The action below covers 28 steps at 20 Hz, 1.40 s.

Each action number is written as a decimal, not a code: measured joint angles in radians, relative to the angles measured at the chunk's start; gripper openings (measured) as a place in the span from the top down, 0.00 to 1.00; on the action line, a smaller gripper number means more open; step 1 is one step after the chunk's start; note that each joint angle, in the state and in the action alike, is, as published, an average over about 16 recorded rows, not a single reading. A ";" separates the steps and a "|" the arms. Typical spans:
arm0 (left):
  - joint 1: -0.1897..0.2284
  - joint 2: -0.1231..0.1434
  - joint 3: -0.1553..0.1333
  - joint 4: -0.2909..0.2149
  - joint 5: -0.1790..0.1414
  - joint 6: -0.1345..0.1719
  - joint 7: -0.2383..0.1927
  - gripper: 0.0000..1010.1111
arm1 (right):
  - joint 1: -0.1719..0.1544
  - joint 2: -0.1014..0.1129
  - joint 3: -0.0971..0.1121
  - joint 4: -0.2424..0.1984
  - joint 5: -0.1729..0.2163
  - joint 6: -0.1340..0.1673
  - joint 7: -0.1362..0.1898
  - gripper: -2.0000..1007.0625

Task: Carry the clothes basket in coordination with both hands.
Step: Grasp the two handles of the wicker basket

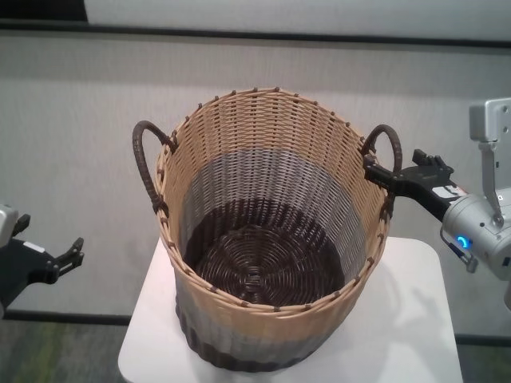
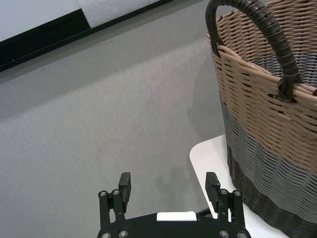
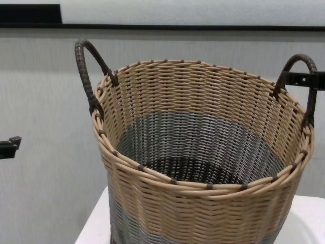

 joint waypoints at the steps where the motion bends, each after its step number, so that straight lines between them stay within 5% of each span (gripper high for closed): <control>1: -0.001 -0.001 0.000 -0.001 0.000 0.004 -0.002 0.01 | 0.000 0.001 0.000 0.000 0.000 0.000 0.000 0.01; 6: -0.003 -0.014 -0.011 -0.024 -0.035 0.063 -0.005 0.01 | 0.000 0.003 -0.002 -0.001 -0.001 0.002 -0.001 0.01; 18: 0.002 -0.065 -0.055 -0.152 -0.088 0.278 0.038 0.01 | 0.000 0.007 -0.004 -0.003 -0.002 0.006 -0.002 0.01; 28: -0.074 -0.081 -0.019 -0.187 -0.030 0.306 0.014 0.01 | 0.000 0.007 -0.005 -0.003 -0.002 0.007 -0.002 0.01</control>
